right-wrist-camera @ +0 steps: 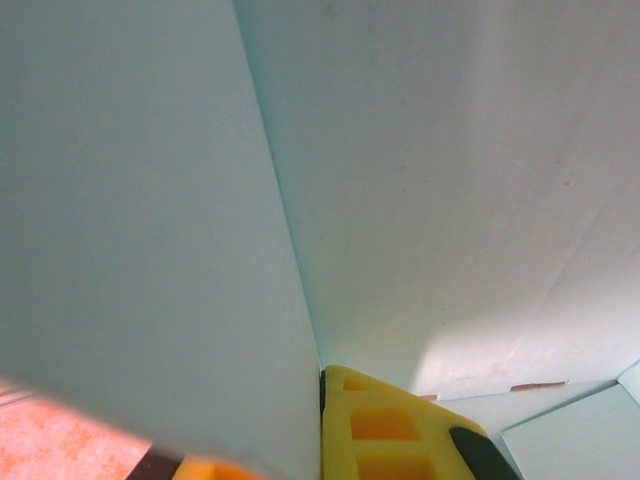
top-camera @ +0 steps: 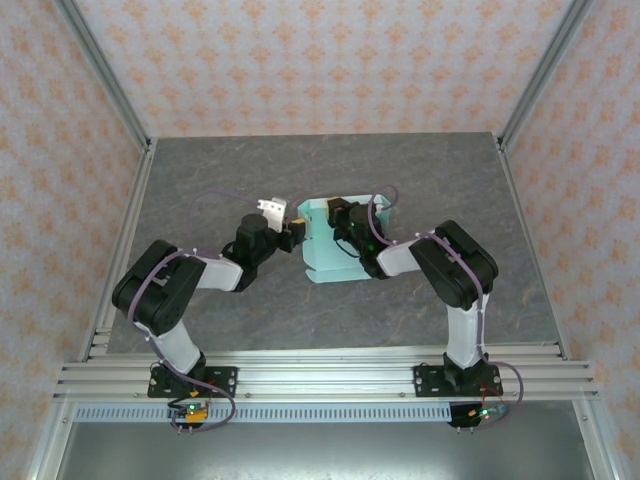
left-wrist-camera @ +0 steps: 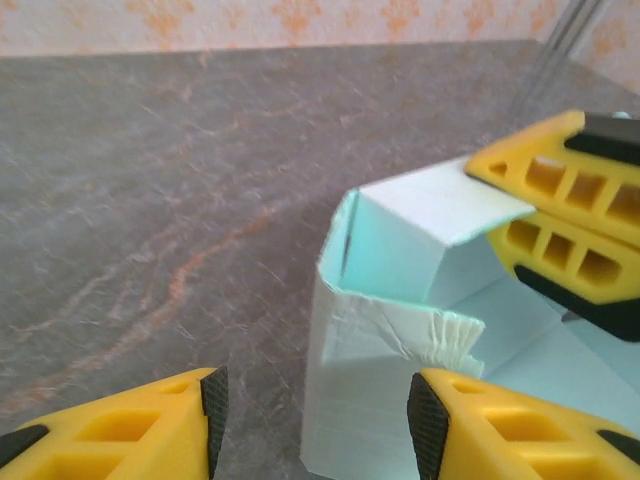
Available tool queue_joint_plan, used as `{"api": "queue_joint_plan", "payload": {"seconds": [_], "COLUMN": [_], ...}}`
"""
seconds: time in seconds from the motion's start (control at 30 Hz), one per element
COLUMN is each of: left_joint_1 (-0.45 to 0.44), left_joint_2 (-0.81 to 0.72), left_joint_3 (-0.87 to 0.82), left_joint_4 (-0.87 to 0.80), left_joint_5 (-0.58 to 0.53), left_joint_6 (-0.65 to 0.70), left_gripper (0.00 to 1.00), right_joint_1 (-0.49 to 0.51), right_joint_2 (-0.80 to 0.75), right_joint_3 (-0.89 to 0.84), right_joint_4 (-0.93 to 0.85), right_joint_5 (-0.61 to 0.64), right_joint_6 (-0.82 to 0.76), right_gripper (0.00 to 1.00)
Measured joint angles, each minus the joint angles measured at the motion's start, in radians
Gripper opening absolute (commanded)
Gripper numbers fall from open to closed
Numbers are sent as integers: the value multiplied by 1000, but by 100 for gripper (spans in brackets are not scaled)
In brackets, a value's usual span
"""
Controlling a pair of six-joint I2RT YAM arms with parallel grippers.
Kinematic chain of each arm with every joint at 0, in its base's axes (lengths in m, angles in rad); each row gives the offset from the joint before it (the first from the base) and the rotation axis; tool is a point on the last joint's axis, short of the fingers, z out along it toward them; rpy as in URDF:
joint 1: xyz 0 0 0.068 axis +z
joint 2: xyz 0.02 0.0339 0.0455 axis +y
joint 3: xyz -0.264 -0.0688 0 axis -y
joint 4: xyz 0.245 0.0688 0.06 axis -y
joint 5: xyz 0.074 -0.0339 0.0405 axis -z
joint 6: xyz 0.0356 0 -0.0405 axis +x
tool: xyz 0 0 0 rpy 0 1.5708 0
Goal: Fold the paper box
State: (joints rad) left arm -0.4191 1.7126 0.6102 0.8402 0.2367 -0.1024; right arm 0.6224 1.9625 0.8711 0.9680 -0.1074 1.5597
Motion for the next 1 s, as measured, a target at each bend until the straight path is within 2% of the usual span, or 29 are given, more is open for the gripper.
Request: {"api": "queue_joint_plan", "payload": {"seconds": [0.1, 0.27, 0.43, 0.63, 1.0], "left_joint_1": [0, 0, -17, -33, -59], "left_joint_2": [8, 28, 37, 37, 45], "left_joint_3": [33, 119, 156, 162, 113], "left_joint_4": [-26, -53, -101, -127, -118], "left_joint_5": [42, 108, 155, 136, 108], "left_joint_6": [7, 34, 80, 129, 138], "left_gripper": [53, 43, 41, 43, 55], "right_joint_1": [1, 2, 3, 3, 3], "right_joint_2": [4, 11, 11, 11, 11], "right_joint_3": [2, 6, 6, 6, -8], "right_joint_4": [1, 5, 5, 5, 31], "right_joint_5": [-5, -13, -12, -12, -14], "right_joint_6": [0, 3, 3, 3, 12], "right_gripper": [7, 7, 7, 7, 7]}}
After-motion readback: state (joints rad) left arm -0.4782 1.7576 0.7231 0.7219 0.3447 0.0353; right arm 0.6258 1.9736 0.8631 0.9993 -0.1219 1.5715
